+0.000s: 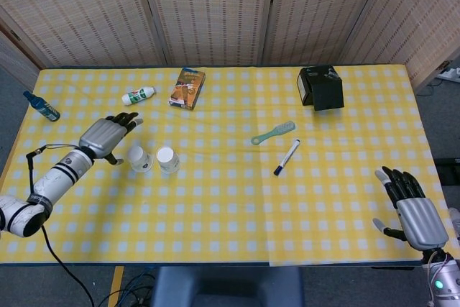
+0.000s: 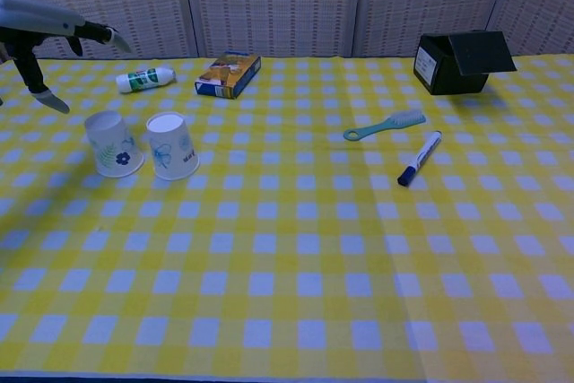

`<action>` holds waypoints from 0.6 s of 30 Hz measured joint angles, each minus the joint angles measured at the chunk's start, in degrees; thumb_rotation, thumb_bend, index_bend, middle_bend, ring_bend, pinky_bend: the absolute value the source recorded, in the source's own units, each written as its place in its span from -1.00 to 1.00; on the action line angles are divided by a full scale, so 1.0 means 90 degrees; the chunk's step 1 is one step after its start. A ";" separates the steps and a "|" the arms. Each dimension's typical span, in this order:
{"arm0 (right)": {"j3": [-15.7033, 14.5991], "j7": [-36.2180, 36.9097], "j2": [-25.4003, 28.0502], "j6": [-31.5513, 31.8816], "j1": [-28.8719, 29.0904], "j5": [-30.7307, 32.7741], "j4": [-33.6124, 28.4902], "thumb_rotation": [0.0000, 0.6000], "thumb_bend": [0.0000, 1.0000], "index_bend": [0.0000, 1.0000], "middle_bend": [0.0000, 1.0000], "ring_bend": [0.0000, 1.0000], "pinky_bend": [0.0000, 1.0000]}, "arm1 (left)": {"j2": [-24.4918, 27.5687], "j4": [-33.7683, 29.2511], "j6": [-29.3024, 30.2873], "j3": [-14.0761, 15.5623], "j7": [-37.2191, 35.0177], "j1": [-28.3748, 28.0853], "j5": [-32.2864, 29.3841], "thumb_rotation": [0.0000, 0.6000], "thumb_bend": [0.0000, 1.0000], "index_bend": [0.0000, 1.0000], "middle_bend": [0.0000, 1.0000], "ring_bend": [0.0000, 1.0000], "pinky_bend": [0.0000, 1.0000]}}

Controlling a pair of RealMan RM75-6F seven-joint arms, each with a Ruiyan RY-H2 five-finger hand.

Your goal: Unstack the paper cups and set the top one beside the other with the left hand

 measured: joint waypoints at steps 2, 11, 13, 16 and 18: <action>-0.0025 0.0051 0.0022 0.0011 -0.0003 -0.0052 -0.0004 1.00 -0.57 -0.96 -1.00 -1.00 -1.00 | 0.0339 -0.0552 0.0238 -0.0012 0.0223 0.0119 -0.0204 1.00 -0.59 -1.00 -1.00 -1.00 -0.56; -0.0099 0.0338 0.0107 -0.0108 0.0037 -0.0123 0.0007 1.00 -0.57 -0.96 -1.00 -1.00 -1.00 | 0.1168 -0.2380 0.2834 0.0172 0.0668 0.1561 -0.0309 1.00 -0.59 -1.00 -1.00 -1.00 -0.56; -0.0097 0.0260 0.0099 -0.0092 0.0031 -0.0116 0.0009 1.00 -0.57 -0.96 -1.00 -1.00 -1.00 | 0.1153 -0.2467 0.3602 0.0276 0.0620 0.2026 -0.0043 1.00 -0.59 -1.00 -1.00 -1.00 -0.57; -0.0112 0.0080 0.0063 0.0007 -0.0008 -0.0160 -0.0036 1.00 -0.57 -0.96 -1.00 -1.00 -1.00 | 0.0997 -0.2415 0.4919 0.0485 0.0433 0.2899 0.0529 1.00 -0.59 -1.00 -1.00 -1.00 -0.57; -0.0128 -0.0019 0.0036 0.0033 -0.0036 -0.0170 -0.0069 1.00 -0.57 -0.96 -1.00 -1.00 -1.00 | 0.0791 -0.2231 0.5747 0.0654 0.0250 0.3579 0.0949 1.00 -0.59 -1.00 -1.00 -1.00 -0.57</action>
